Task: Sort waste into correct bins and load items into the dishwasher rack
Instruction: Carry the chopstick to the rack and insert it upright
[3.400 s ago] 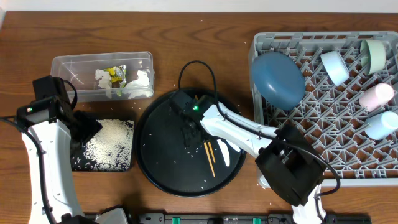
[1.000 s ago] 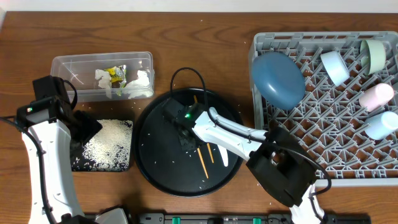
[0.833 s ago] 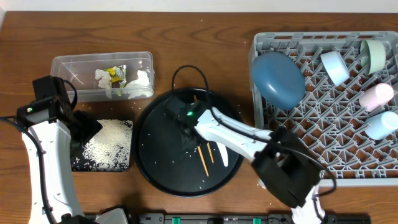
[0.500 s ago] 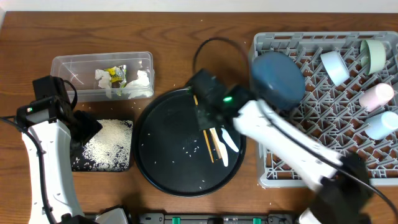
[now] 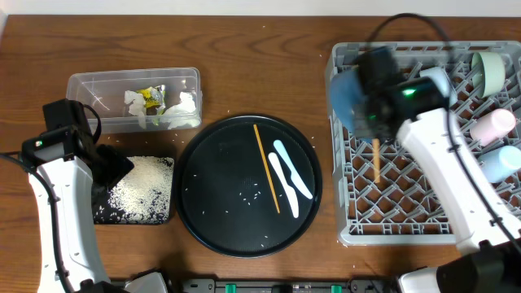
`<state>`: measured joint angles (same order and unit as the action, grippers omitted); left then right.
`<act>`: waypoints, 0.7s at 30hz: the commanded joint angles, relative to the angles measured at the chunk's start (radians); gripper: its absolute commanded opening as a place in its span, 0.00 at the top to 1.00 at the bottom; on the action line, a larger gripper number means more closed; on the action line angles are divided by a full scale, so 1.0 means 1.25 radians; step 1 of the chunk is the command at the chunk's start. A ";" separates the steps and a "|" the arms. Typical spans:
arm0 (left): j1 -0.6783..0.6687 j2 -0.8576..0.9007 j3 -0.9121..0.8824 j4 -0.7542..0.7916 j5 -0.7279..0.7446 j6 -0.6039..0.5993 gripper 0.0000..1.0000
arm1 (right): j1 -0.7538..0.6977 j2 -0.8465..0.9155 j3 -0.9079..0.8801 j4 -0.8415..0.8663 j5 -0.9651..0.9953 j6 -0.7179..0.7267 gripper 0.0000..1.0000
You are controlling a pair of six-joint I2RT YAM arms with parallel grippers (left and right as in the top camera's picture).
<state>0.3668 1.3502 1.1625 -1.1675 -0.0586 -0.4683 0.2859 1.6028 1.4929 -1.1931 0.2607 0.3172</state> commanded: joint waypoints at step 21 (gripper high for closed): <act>0.005 0.003 -0.002 -0.002 -0.001 -0.004 0.27 | -0.335 -0.010 -0.207 0.208 -0.016 -0.342 0.97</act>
<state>0.3668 1.3502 1.1625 -1.1671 -0.0586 -0.4679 -0.1223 1.6028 1.2682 -0.9546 0.2535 -0.0666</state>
